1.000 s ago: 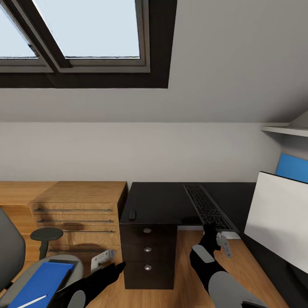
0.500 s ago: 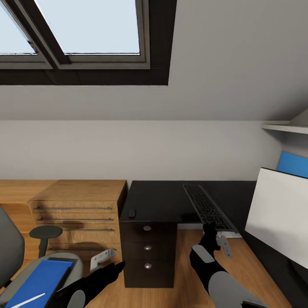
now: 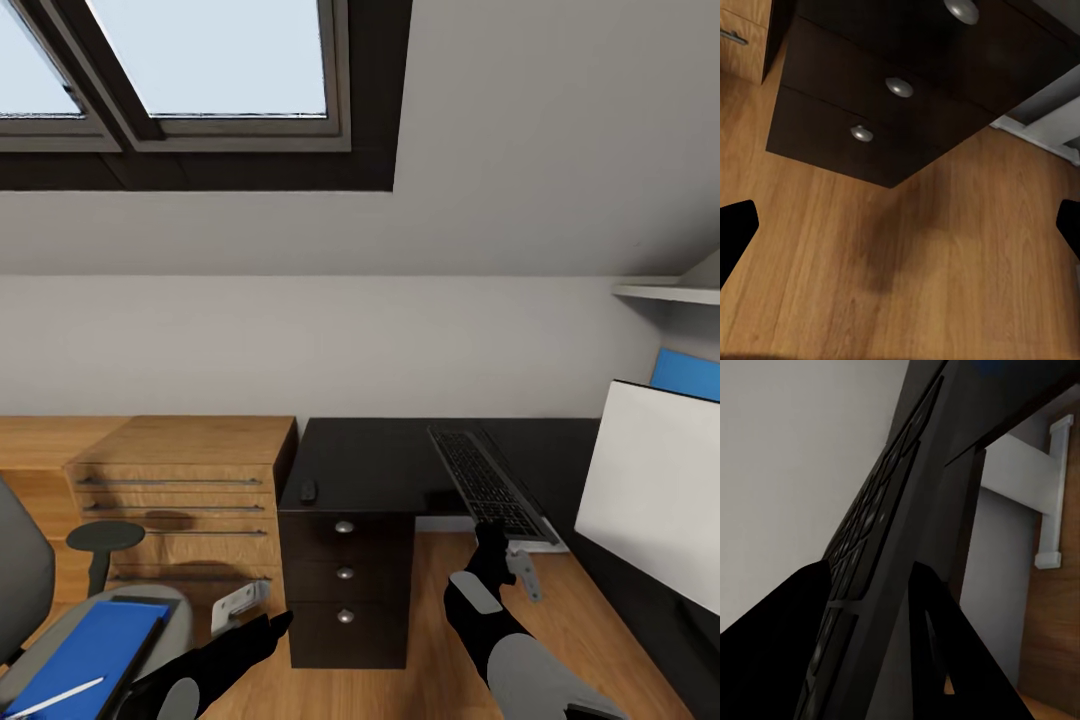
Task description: In the bedroom, organize the workspace by keeping the computer under the desk, ensuring the monitor is on the desk, placing the keyboard on the desk next to the monitor, placing the mouse on the desk next to the keyboard, moving the folder from the swivel chair onto the desk next to the mouse, stacking the notebook on top of the folder with the pen on top of the notebook, and positioning the swivel chair next to the desk.
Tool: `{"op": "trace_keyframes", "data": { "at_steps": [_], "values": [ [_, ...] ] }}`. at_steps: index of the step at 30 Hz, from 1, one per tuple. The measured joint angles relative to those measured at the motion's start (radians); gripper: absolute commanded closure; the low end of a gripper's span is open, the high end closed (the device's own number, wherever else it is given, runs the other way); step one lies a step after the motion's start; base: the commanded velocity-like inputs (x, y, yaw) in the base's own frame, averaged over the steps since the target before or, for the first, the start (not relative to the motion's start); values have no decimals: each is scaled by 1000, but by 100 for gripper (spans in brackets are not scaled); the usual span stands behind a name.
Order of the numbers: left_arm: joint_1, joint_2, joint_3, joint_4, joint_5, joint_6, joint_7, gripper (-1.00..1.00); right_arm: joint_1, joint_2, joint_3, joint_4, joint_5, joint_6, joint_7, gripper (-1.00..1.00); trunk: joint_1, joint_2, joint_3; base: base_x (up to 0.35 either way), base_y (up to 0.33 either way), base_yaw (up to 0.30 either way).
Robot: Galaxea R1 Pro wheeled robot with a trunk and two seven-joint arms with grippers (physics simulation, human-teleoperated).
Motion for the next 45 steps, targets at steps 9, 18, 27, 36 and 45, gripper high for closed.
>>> {"op": "trace_keyframes", "data": {
  "at_steps": [9,18,27,36,45],
  "values": [
    [0,0,0,0,1,0,0,-100,0,0,-2,-3,0,0,0,100,35,-63,-28,0,0,0],
    [0,0,0,0,0,0,-1,-100,0,0,-2,-4,0,-4,0,100,69,-126,-56,0,0,0],
    [0,0,-4,5,3,0,-4,-100,0,0,-2,-4,0,-2,0,100,73,-133,-60,75,0,0],
    [0,1,-6,6,4,0,-4,-100,0,0,2,-3,3,4,0,100,73,-133,-60,135,0,0],
    [0,1,-6,24,0,-4,-4,-100,0,0,2,-4,4,3,0,100,73,-133,-60,23,0,0]
  ]
}}
